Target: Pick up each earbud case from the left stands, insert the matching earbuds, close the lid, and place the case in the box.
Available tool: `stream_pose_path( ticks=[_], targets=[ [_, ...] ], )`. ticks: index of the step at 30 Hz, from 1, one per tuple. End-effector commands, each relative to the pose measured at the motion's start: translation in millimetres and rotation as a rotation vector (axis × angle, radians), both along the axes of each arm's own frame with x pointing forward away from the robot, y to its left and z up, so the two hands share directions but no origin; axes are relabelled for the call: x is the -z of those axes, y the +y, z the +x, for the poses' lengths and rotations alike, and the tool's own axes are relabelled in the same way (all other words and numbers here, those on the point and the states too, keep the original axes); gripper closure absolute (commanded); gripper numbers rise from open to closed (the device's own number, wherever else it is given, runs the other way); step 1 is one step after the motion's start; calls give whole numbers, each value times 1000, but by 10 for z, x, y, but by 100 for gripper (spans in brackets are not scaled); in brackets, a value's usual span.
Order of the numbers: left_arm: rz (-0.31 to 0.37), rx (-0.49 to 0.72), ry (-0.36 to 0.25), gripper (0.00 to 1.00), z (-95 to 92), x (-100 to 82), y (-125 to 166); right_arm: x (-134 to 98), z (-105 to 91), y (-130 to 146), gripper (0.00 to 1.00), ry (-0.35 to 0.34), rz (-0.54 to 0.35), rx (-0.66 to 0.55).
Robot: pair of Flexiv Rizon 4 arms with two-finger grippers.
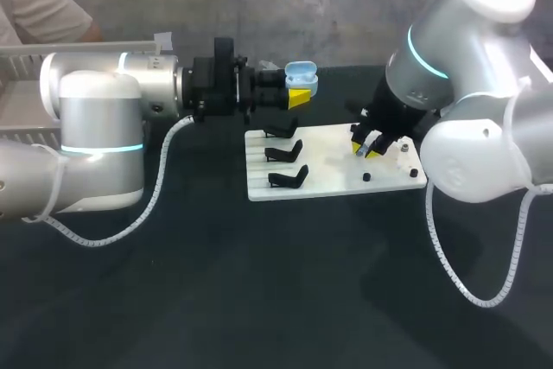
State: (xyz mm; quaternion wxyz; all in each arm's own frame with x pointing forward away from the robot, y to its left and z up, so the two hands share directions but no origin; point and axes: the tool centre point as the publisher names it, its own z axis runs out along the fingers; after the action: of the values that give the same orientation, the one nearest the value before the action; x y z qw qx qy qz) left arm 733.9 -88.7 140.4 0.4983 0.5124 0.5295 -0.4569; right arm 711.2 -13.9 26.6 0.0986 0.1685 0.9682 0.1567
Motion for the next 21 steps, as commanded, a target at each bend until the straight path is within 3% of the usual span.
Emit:
stream_pose_path(
  ticks=[1, 13, 21],
  targets=[
    [-5, -5, -5, 100, -17, 8, 3, -4, 10, 10, 100, 3, -1, 0],
    [-5, -5, -5, 100, -17, 8, 3, -282, -124, -42, 100, 0, 1, 7],
    [-5, -5, -5, 100, -17, 8, 3, -601, -307, -7, 100, 23, -50, -72]
  ],
)
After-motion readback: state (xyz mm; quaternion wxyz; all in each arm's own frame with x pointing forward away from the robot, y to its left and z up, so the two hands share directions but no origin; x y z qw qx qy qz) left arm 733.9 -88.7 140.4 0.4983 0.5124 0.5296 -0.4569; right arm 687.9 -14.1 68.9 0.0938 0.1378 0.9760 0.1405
